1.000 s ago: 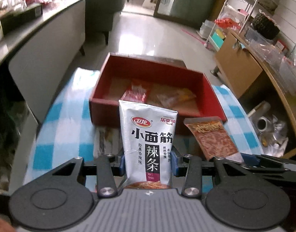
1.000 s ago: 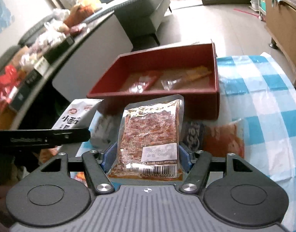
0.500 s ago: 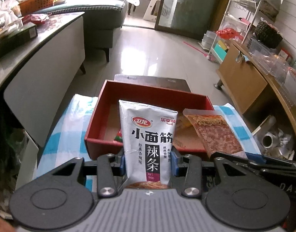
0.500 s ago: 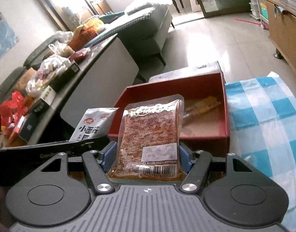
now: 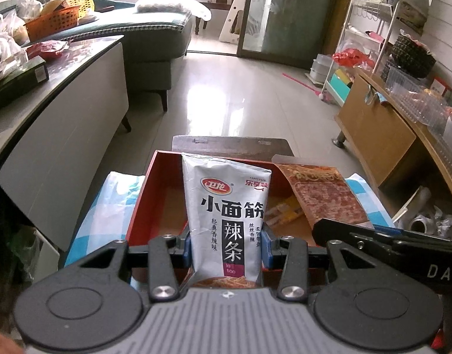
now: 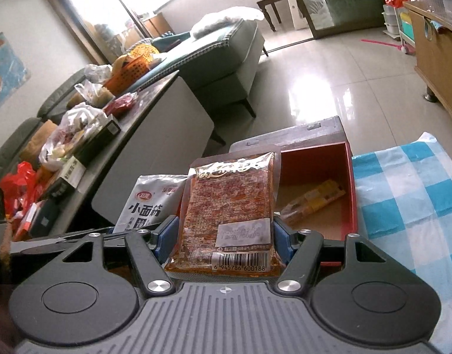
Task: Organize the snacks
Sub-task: 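Carry the white bag and brown pack over the red box and release them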
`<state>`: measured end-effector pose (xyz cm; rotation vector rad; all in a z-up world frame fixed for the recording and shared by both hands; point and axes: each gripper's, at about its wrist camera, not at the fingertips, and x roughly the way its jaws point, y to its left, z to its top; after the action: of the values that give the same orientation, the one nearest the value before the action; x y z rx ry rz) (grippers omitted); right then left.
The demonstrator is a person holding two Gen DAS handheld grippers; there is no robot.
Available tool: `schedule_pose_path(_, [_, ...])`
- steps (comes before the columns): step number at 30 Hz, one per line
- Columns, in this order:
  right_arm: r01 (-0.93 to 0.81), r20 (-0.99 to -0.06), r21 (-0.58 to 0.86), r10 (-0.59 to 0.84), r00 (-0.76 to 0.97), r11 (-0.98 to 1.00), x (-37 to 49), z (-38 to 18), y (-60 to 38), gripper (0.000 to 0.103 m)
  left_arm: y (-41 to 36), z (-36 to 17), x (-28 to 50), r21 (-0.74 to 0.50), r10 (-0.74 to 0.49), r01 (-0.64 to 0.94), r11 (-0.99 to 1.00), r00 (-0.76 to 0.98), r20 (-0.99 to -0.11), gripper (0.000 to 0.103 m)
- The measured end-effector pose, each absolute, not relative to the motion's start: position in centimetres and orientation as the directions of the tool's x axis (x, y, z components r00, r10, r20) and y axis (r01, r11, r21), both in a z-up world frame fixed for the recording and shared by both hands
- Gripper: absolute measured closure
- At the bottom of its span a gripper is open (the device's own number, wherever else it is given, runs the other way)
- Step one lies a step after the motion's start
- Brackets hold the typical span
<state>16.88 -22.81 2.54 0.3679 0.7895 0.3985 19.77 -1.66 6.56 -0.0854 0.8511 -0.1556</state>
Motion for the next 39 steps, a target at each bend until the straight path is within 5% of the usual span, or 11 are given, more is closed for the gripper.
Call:
schedule_pose_path(33, [-0.166, -0.688, 0.400, 0.415, 0.595, 0.901, 24.7, -1.8, -22.4, 0.029, -3.4, 0.6, 27.7, -0.050, -0.064, 0.039, 0.998, 0.623, -0.780, 0.067])
schedule_pose_path(39, [-0.170, -0.730, 0.372, 0.401, 0.553, 0.913, 26.0, -4.0, -21.8, 0.023, -3.3, -1.2, 28.7, -0.010, -0.021, 0.022, 1.000, 0.591, -0.806, 0.056])
